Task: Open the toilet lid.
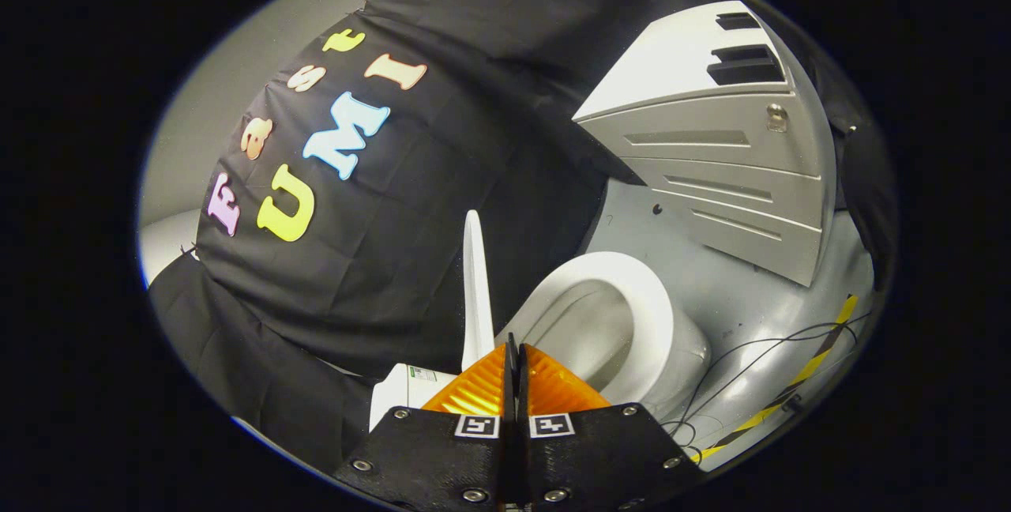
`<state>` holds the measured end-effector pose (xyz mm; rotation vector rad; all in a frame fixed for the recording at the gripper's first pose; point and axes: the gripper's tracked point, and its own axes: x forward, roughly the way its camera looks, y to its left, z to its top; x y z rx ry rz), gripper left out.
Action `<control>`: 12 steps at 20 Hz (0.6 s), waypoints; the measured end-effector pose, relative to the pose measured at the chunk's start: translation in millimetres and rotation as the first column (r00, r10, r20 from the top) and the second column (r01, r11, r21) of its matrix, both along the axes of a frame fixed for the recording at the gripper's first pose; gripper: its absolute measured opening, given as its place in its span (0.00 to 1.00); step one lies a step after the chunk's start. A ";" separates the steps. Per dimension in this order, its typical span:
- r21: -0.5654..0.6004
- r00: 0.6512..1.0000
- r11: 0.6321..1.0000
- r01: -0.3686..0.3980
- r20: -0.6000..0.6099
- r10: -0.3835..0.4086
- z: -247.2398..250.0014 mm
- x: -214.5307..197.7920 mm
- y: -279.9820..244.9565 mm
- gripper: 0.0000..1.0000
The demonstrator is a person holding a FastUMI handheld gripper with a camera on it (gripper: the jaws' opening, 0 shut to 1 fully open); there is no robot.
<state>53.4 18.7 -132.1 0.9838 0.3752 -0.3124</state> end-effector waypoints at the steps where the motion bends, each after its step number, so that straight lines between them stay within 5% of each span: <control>1: -0.012 1.000 1.000 -0.004 0.008 0.004 4.9 1.4 2.3 0.00; 12: -0.181 0.996 0.981 -0.064 0.057 0.075 57.1 14.8 41.1 0.00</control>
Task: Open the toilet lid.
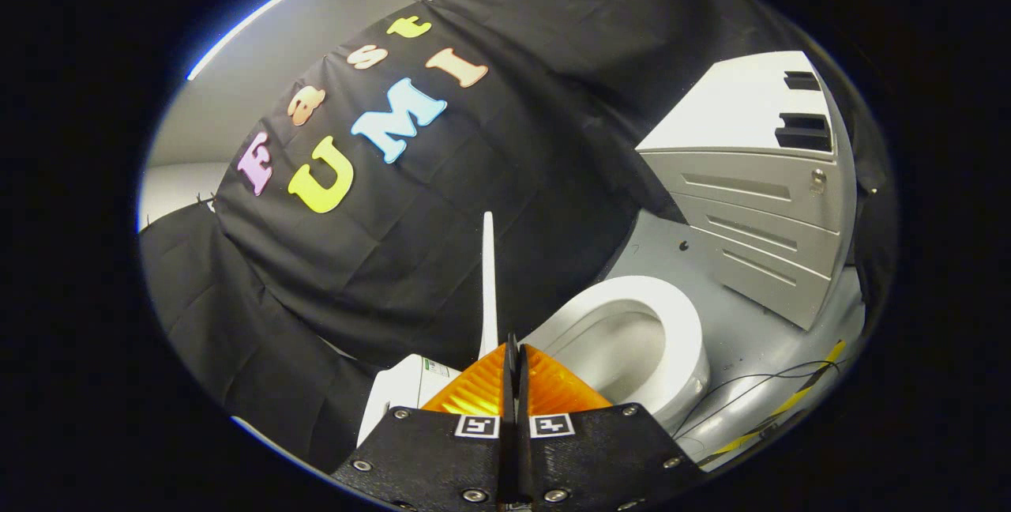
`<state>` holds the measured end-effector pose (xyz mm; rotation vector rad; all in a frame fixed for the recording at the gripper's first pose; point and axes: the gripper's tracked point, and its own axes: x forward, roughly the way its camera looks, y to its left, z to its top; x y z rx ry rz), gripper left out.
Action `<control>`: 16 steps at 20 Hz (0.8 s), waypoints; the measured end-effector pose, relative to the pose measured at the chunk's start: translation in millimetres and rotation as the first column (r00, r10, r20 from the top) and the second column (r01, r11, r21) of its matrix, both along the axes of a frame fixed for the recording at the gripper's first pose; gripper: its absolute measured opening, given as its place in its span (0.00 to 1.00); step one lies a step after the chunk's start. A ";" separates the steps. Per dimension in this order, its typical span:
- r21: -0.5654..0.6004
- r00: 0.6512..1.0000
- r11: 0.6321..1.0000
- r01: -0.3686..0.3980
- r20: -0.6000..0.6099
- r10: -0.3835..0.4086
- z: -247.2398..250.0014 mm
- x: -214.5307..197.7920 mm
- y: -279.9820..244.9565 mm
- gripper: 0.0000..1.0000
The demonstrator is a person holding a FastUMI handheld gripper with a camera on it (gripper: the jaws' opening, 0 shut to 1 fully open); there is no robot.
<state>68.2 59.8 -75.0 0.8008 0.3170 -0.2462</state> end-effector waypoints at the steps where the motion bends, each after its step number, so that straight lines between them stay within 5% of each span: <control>1: -0.009 1.000 1.000 -0.006 0.002 0.006 3.9 1.1 4.0 0.00; 16: -0.211 0.991 0.970 -0.117 0.040 0.128 59.4 19.2 69.3 0.00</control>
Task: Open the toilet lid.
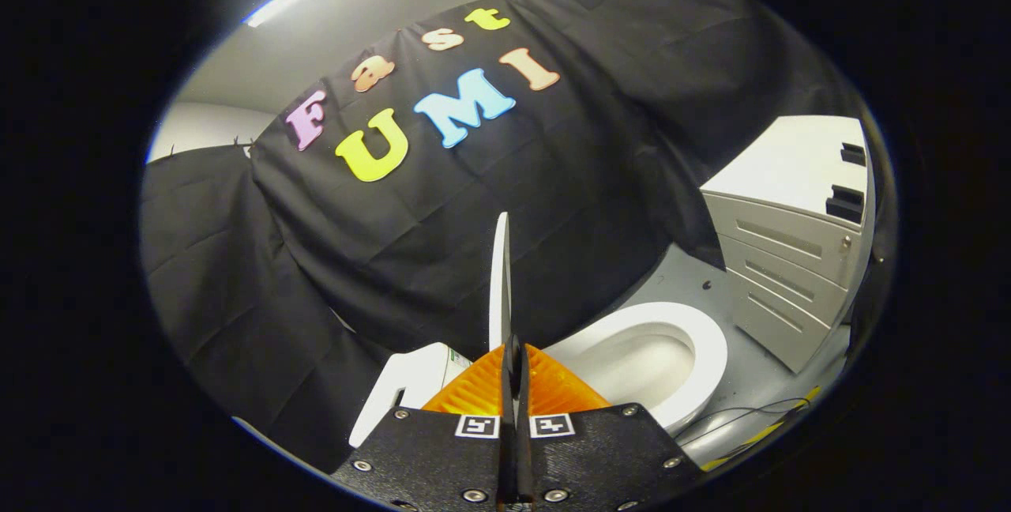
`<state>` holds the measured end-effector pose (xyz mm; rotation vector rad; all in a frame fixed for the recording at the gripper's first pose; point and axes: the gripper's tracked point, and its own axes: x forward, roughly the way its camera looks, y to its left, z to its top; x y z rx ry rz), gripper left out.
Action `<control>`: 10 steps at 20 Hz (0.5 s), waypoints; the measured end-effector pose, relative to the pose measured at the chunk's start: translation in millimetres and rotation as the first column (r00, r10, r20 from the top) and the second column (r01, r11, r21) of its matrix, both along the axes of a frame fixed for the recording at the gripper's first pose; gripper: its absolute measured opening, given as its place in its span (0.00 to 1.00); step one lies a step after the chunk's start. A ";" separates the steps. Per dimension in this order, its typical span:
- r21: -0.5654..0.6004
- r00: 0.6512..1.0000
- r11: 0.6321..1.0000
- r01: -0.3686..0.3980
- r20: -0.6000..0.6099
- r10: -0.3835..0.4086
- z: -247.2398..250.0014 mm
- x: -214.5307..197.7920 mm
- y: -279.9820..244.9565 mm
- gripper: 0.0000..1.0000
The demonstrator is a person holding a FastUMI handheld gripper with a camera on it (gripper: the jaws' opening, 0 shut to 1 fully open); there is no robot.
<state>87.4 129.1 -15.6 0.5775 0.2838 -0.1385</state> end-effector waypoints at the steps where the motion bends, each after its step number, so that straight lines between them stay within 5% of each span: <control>1: -0.018 1.000 1.000 -0.009 0.003 0.009 4.1 1.7 6.6 0.00; 10: -0.093 0.994 0.992 -0.082 0.063 0.088 26.7 9.8 52.5 0.00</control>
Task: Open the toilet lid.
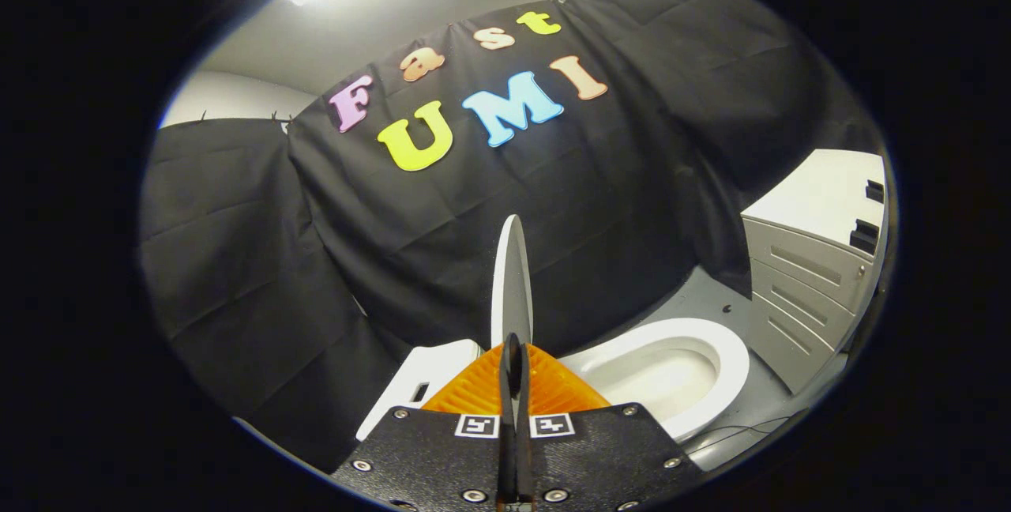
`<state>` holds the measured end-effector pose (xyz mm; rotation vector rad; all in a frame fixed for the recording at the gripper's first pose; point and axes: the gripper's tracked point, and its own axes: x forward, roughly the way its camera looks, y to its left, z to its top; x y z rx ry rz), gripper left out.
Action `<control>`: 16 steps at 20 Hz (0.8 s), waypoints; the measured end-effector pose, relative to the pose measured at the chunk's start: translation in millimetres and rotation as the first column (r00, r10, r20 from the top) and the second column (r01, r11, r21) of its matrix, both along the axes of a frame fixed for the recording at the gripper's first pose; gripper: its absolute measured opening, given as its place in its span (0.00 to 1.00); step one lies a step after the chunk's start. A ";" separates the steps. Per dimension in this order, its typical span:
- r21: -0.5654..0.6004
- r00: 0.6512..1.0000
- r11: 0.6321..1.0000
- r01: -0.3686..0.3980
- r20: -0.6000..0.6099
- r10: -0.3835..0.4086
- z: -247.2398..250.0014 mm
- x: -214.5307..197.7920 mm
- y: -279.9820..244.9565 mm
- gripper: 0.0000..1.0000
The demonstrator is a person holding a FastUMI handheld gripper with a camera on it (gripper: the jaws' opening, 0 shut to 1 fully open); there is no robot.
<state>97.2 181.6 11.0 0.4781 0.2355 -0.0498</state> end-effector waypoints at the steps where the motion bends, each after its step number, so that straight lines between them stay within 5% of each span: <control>1: -0.008 1.000 1.000 -0.003 0.005 0.003 3.0 1.0 4.9 0.00; 16: -0.084 0.992 0.991 -0.102 0.062 0.107 22.0 12.1 93.1 0.00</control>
